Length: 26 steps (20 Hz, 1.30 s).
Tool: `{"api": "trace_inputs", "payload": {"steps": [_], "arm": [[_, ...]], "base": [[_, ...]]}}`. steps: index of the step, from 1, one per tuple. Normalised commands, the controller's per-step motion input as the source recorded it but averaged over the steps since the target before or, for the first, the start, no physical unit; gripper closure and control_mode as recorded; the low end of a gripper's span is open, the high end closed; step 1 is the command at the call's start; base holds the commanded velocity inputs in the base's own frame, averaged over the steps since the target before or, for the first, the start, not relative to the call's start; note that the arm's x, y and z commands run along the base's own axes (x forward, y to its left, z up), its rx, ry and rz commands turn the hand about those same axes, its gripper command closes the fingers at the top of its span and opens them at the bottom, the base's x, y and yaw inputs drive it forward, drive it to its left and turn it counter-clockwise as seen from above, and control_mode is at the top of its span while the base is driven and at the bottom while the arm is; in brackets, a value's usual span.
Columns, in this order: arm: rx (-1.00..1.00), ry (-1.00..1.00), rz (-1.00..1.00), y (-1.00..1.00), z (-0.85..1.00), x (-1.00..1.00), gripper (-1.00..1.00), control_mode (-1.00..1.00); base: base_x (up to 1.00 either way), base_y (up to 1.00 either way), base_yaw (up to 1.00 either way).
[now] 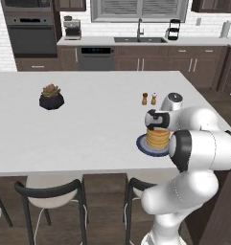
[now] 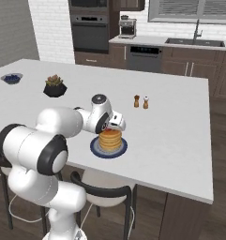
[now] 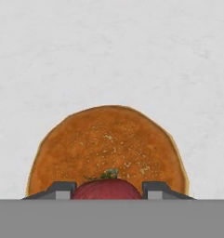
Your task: Take the strawberry from the fridge and place it on top of the pancake, located on the dining counter.
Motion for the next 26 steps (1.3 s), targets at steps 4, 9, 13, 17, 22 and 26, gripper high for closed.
{"api": "trace_inputs", "payload": {"steps": [4, 9, 13, 17, 22, 26], "arm": [[0.00, 0.01, 0.00, 0.00, -0.13, -0.05, -1.00, -1.00], [0.00, 0.03, 0.00, 0.00, -0.20, -0.07, -1.00, -1.00], [0.00, 0.00, 0.00, 0.00, -0.01, -0.32, -1.00, -1.00], [0.00, -0.02, 0.00, 0.00, 0.00, -0.36, -1.00, -1.00], [0.00, -0.09, 0.00, 0.00, 0.19, -0.45, -1.00, -1.00], [0.00, -0.16, 0.00, 0.11, 0.53, -0.60, -1.00, -1.00]], "base": [[0.00, 0.00, 0.00], [0.00, 0.00, 0.00], [0.00, 0.00, 0.00], [0.00, 0.00, 0.00], [0.00, 0.00, 0.00], [0.00, 0.00, 0.00]]}}
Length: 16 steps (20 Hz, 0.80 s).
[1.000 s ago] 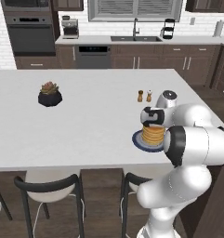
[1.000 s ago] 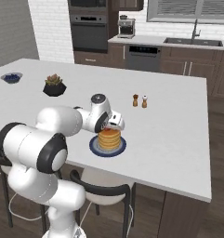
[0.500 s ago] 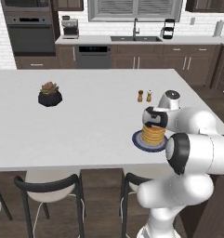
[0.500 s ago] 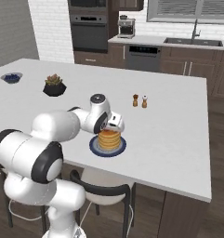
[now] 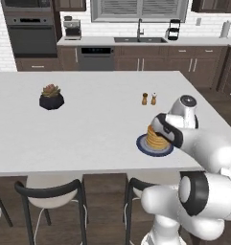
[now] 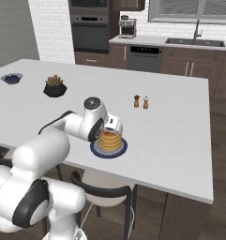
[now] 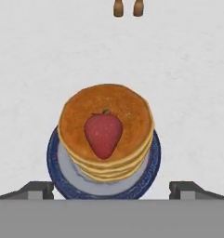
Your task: Take the strawberry from the fridge and place it on top of the pancake, located on the dining counter.
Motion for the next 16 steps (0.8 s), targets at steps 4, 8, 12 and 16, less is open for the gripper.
{"api": "trace_inputs", "payload": {"steps": [4, 8, 12, 16], "arm": [[0.00, -0.18, 0.00, 0.23, 0.56, -0.59, -1.00, -1.00], [0.00, -0.17, 0.00, 0.30, 0.66, -0.72, -1.00, -1.00], [0.00, -0.16, 0.00, 0.25, 0.83, -0.65, -1.00, -1.00], [-0.01, -0.19, 0.00, 0.15, 0.86, -0.74, -1.00, -1.00]], "base": [[0.00, 0.00, 0.00], [0.00, 0.00, 0.00], [0.00, 0.00, 0.00], [0.00, 0.00, 0.00]]}}
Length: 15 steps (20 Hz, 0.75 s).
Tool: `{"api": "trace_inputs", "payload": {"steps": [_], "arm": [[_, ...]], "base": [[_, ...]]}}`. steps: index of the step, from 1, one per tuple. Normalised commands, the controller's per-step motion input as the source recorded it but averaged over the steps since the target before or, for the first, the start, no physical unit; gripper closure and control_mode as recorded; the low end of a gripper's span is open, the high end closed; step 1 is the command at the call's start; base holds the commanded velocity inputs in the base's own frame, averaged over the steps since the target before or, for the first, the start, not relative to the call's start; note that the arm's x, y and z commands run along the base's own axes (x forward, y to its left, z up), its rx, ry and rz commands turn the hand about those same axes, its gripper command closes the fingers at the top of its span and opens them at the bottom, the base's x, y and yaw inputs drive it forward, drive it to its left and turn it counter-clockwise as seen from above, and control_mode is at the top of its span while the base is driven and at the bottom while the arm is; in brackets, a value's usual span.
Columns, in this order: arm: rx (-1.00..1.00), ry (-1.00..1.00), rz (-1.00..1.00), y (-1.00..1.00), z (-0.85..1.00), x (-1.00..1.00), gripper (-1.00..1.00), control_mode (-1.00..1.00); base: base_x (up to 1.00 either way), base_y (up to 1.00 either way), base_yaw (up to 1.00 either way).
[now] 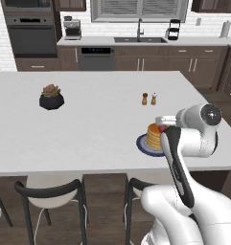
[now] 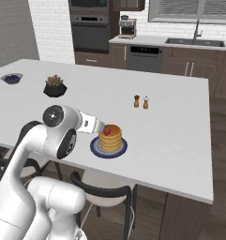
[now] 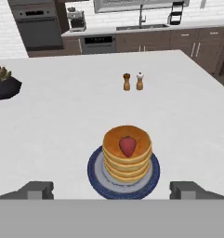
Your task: Take the strawberry from the fridge and place it on top of the pancake, located on the dining counter.
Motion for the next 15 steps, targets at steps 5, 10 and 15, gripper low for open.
{"api": "trace_inputs", "payload": {"steps": [5, 10, 15], "arm": [[-0.01, -0.16, 0.00, 0.02, 0.74, -0.89, -1.00, -1.00], [-0.01, -0.02, 0.00, 0.00, 0.68, -1.00, -1.00, -1.00], [0.00, 0.00, 0.00, 0.06, 0.60, -1.00, -1.00, -1.00]], "base": [[0.00, 0.00, 0.00], [0.00, 0.00, 0.00], [0.00, 0.00, 0.00]]}}
